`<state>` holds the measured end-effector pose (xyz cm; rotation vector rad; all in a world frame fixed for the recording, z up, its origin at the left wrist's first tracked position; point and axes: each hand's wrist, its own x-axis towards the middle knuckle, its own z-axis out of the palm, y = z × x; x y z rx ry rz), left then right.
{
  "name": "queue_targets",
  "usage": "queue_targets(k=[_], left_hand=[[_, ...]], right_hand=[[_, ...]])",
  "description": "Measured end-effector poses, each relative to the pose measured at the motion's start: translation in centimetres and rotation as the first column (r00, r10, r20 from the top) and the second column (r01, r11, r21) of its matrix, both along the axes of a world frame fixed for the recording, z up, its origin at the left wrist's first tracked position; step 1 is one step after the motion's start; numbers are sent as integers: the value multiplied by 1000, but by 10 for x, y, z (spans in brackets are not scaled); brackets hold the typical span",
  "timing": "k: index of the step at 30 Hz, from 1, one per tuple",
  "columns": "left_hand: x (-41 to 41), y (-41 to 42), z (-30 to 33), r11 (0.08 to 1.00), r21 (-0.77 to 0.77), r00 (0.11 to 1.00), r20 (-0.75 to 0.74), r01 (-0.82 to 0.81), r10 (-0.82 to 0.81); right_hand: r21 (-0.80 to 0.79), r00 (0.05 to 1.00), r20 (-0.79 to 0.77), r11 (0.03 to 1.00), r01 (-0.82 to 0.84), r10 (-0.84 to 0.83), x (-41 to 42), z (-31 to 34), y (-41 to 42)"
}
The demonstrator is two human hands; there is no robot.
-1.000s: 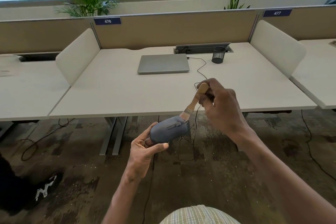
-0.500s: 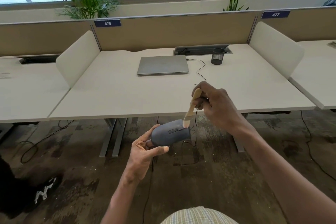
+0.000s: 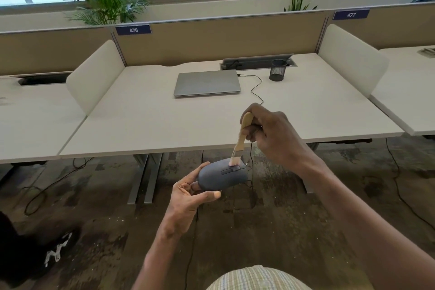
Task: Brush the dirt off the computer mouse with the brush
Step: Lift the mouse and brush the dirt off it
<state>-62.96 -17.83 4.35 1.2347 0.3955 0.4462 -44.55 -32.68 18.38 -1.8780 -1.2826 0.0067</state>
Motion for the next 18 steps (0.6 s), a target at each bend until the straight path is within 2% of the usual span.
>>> queue_targets(k=[8, 14, 18], left_hand=[[0, 2, -2, 1000, -15, 1000, 25, 6, -5], [1, 0, 0, 1000, -2, 1000, 17, 12, -12], [1, -1, 0, 1000, 6, 1000, -2, 12, -12]], right_hand=[[86, 996, 55, 994, 70, -75, -1, -2, 1], [-39, 999, 45, 999, -7, 9, -1, 4, -1], [9, 998, 58, 1000, 1, -1, -3, -5, 13]])
